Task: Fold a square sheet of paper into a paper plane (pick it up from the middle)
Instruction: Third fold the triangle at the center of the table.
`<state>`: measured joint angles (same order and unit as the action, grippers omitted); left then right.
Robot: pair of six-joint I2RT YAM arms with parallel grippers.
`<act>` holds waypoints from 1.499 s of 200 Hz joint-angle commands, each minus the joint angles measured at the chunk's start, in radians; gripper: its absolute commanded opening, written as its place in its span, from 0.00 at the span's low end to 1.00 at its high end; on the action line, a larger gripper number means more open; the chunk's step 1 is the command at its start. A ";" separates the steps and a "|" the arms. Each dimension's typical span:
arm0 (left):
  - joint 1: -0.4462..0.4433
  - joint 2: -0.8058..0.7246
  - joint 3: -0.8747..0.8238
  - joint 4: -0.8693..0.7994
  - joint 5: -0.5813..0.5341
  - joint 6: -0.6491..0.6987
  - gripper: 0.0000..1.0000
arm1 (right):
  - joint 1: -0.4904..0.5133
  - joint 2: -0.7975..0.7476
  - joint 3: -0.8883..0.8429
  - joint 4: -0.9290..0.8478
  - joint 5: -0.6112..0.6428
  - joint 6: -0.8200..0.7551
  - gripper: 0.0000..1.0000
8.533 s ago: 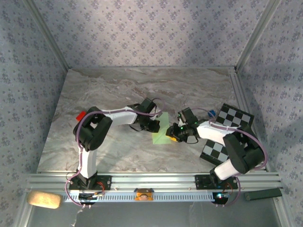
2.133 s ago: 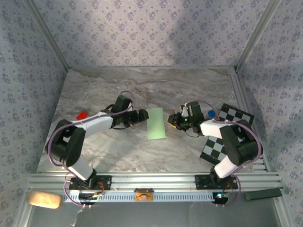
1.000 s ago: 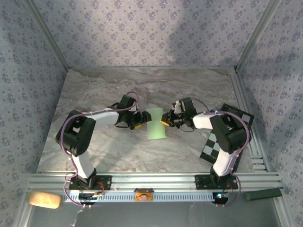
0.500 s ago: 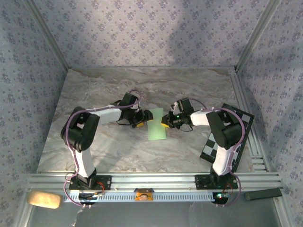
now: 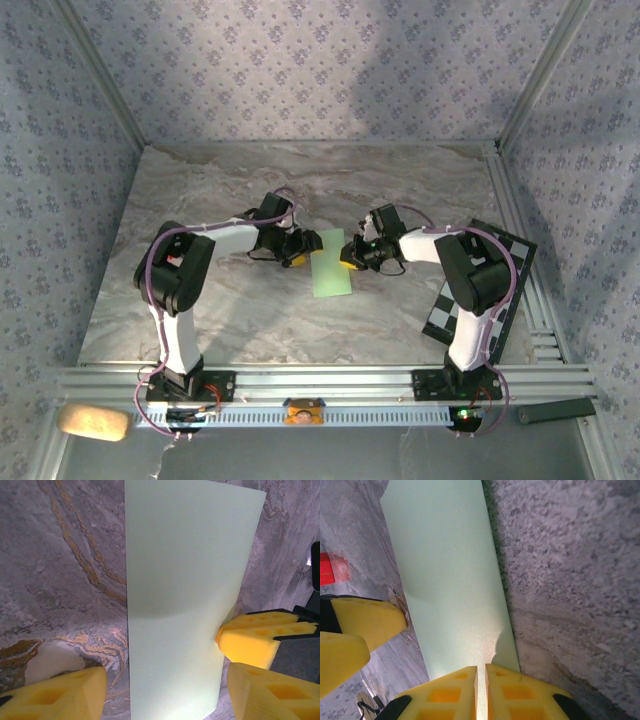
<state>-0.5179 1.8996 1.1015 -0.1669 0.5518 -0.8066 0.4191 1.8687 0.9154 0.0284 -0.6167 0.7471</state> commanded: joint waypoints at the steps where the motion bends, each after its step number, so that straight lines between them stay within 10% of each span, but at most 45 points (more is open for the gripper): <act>1: -0.026 0.047 0.030 0.013 0.034 -0.012 0.62 | 0.004 0.047 -0.033 -0.140 0.068 0.006 0.14; 300: 0.017 0.013 -0.034 0.251 0.057 -0.124 0.57 | 0.020 0.041 -0.044 -0.060 0.025 0.051 0.15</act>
<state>-0.5198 1.9263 1.0798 -0.0082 0.5911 -0.9020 0.4236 1.8683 0.9112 0.0471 -0.6178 0.7818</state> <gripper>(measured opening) 0.568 0.145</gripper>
